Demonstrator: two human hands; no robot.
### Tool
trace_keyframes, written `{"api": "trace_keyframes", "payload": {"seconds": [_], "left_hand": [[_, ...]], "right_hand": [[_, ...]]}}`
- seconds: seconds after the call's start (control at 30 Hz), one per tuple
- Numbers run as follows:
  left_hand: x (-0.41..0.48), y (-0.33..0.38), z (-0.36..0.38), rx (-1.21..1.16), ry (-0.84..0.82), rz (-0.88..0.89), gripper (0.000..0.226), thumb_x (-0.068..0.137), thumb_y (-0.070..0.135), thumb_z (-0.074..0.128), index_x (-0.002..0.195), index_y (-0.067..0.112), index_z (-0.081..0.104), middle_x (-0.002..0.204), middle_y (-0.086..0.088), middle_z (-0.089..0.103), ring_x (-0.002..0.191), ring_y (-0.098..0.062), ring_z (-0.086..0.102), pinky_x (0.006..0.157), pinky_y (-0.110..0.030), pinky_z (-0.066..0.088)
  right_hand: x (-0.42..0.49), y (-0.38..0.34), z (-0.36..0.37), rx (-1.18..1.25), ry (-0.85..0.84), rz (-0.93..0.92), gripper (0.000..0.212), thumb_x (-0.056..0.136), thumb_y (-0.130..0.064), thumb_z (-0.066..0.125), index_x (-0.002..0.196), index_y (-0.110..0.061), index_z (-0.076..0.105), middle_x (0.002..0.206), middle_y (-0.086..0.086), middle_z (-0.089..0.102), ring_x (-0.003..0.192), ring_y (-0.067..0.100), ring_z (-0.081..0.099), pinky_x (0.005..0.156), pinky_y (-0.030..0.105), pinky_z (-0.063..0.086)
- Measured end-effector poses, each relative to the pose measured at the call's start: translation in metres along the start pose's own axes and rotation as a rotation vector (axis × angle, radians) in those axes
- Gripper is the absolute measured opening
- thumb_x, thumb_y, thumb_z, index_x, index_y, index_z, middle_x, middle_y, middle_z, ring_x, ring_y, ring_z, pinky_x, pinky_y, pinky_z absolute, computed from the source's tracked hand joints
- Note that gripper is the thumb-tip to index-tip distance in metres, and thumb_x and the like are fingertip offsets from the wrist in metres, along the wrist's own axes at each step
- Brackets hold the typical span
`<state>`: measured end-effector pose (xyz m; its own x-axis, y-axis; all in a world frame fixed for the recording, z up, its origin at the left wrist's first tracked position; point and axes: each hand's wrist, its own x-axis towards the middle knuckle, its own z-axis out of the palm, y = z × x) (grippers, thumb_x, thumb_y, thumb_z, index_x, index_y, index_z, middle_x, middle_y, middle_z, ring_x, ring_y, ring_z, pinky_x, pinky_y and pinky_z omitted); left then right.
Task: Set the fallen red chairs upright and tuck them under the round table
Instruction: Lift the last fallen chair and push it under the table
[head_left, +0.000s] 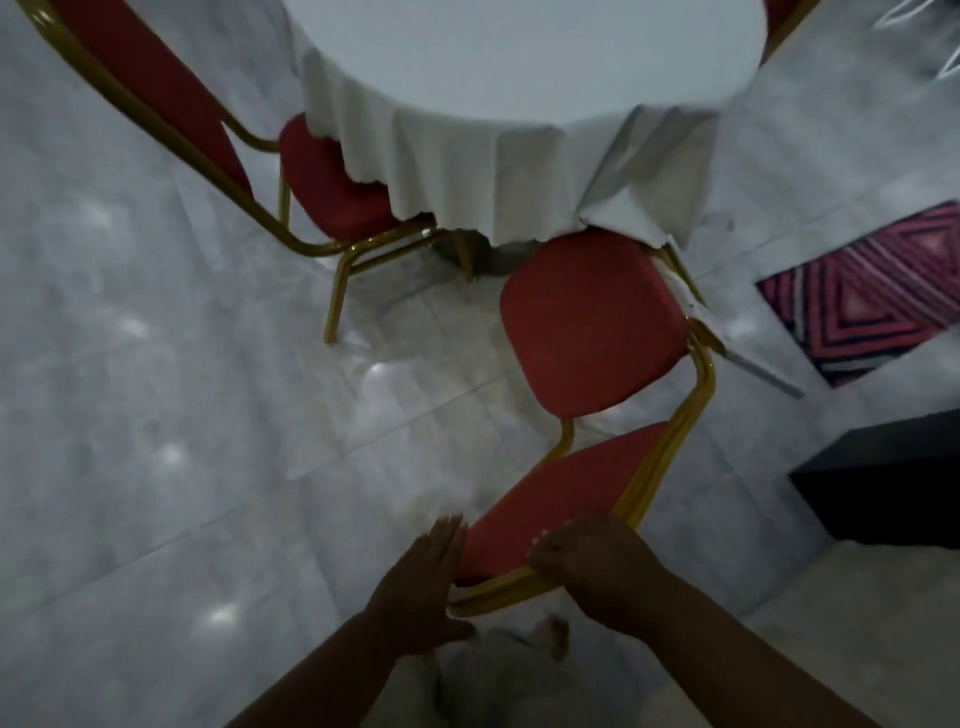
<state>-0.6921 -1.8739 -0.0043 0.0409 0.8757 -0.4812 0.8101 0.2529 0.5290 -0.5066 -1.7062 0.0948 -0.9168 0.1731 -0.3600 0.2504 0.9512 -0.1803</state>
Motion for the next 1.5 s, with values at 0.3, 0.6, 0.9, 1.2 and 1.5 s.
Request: {"api": "trace_keyframes", "payload": {"seconds": [0.3, 0.6, 0.9, 1.2, 1.5], "left_hand": [[0.023, 0.128, -0.077, -0.104, 0.404, 0.17, 0.093, 0.086, 0.036, 0.063, 0.15, 0.009, 0.002, 0.16, -0.006, 0.001, 0.148, -0.017, 0.0, 0.121, -0.033, 0.01], [0.114, 0.283, -0.135, -0.106, 0.415, 0.204, 0.107, 0.076, 0.01, 0.063, 0.148, 0.022, -0.016, 0.158, 0.002, -0.015, 0.146, -0.011, -0.012, 0.121, -0.032, 0.007], [0.181, 0.361, -0.125, 0.097, 0.471, 0.269, 0.11, 0.073, 0.046, 0.059, 0.147, 0.016, -0.016, 0.159, -0.005, -0.015, 0.145, -0.016, -0.019, 0.121, -0.042, -0.001], [0.202, 0.348, -0.102, -0.039, 0.491, 0.321, 0.095, 0.075, 0.029, 0.049, 0.149, 0.014, -0.008, 0.159, -0.014, 0.004, 0.148, -0.026, 0.004, 0.117, -0.049, 0.023], [0.234, 0.41, -0.08, -0.061, 0.486, 0.194, 0.087, 0.071, 0.004, 0.038, 0.149, 0.012, -0.001, 0.159, -0.008, -0.003, 0.148, -0.016, -0.004, 0.121, -0.042, 0.01]], "right_hand": [[-0.111, 0.108, -0.131, 0.278, 0.184, 0.021, 0.029, 0.075, -0.029, 0.073, 0.102, -0.038, 0.066, 0.098, -0.016, 0.072, 0.089, -0.004, 0.063, 0.082, 0.02, 0.054], [-0.207, 0.221, -0.147, 0.285, 0.311, 0.25, 0.039, 0.074, -0.024, 0.074, 0.106, -0.04, 0.061, 0.093, -0.018, 0.066, 0.083, -0.005, 0.058, 0.074, 0.019, 0.048], [-0.247, 0.3, -0.135, 0.076, 0.151, 0.476, 0.078, 0.073, -0.05, 0.06, 0.142, -0.045, 0.025, 0.138, -0.014, 0.049, 0.116, 0.007, 0.054, 0.091, 0.026, 0.05], [-0.285, 0.367, -0.12, 0.024, 0.15, 0.421, 0.096, 0.08, -0.036, 0.053, 0.146, -0.026, -0.016, 0.153, -0.002, -0.026, 0.143, 0.021, -0.025, 0.121, 0.042, -0.001], [-0.323, 0.436, -0.101, 0.141, 0.323, 0.246, 0.1, 0.076, -0.058, 0.056, 0.15, -0.011, 0.006, 0.159, 0.003, 0.008, 0.146, 0.009, -0.003, 0.113, 0.032, 0.02]]}}
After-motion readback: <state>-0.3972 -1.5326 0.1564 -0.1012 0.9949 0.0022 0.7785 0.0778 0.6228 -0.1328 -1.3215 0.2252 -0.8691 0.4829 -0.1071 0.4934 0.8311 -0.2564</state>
